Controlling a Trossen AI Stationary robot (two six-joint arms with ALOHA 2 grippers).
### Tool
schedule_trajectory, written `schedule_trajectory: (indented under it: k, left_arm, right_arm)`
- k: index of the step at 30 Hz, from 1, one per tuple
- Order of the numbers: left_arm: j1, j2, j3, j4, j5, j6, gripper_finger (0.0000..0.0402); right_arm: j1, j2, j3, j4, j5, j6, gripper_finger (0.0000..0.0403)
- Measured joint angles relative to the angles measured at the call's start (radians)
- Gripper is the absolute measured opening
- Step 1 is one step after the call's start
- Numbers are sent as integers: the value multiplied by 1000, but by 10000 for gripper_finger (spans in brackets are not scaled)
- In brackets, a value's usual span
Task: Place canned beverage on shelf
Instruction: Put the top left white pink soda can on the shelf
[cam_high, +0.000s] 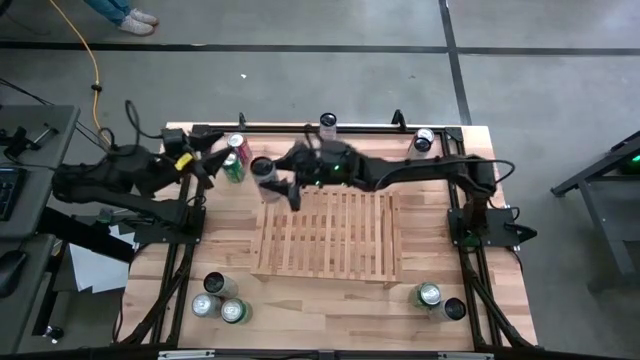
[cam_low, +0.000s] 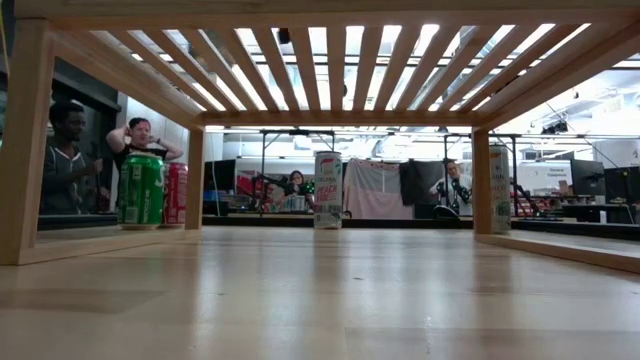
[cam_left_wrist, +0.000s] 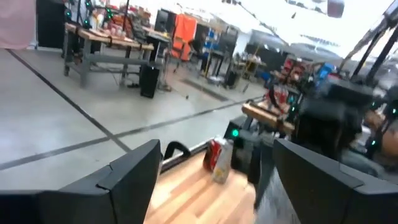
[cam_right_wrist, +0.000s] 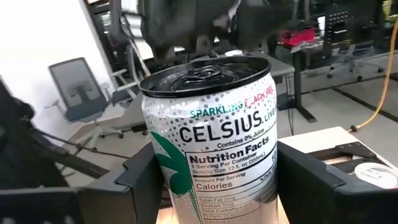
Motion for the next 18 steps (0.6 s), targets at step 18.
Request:
schedule_trajectory:
  k: [18]
  left_arm:
    - [0,-2,0,2,-6,15,303]
  right_arm:
    - [-5,66,34,-75,60,-35,238]
